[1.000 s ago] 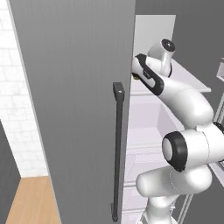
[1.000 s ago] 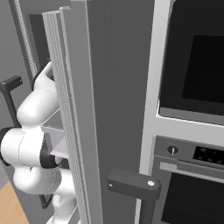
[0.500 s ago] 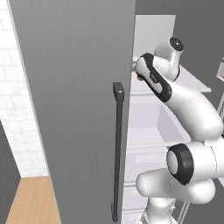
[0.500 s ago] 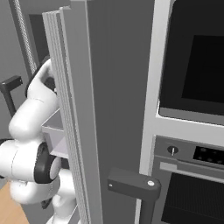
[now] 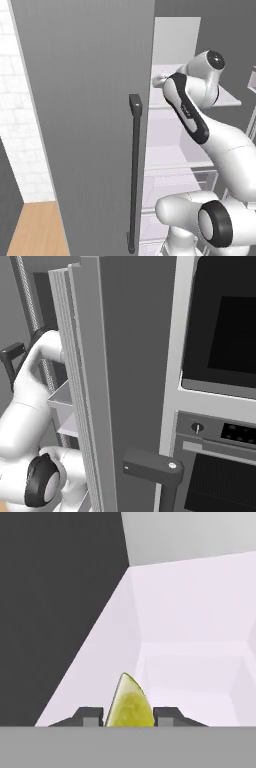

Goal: Place one lemon wedge and one steak in each tupperware on the nearby counter, to pack two identical lunches.

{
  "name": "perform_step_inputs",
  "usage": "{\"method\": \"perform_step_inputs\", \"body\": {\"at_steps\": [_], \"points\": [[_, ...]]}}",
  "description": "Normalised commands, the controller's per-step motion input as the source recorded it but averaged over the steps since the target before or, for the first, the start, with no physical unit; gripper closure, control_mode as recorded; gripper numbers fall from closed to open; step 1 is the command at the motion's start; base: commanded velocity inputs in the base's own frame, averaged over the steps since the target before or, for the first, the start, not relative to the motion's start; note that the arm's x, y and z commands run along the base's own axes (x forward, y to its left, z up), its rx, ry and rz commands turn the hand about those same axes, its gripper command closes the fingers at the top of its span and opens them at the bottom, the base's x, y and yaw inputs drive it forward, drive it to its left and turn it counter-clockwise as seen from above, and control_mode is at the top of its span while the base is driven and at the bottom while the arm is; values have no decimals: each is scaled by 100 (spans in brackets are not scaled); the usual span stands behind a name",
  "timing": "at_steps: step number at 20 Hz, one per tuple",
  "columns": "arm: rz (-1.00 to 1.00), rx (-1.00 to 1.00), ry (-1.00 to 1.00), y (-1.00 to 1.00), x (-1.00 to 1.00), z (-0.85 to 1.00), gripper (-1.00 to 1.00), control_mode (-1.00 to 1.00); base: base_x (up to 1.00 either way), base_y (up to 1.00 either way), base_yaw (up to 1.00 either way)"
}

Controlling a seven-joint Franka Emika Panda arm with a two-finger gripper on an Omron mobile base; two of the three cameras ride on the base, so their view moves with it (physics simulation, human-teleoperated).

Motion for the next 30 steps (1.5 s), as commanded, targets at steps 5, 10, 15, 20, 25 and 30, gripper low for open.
{"method": "perform_step_inputs", "body": {"at_steps": [5,10,15,20,25,30], "points": [[-8,0,5,0,-98,37,100,-100,0,0,0],[-8,0,0,0,-100,5,100,-100,0,0,0],[-6,0,0,0,-100,0,100,-100,0,0,0],[-7,0,2,4,-90,-15,100,-100,0,0,0],[0,0,1,0,-24,-10,100,-100,0,0,0],[0,0,0,0,0,0,100,100,-11,0,0]]}}
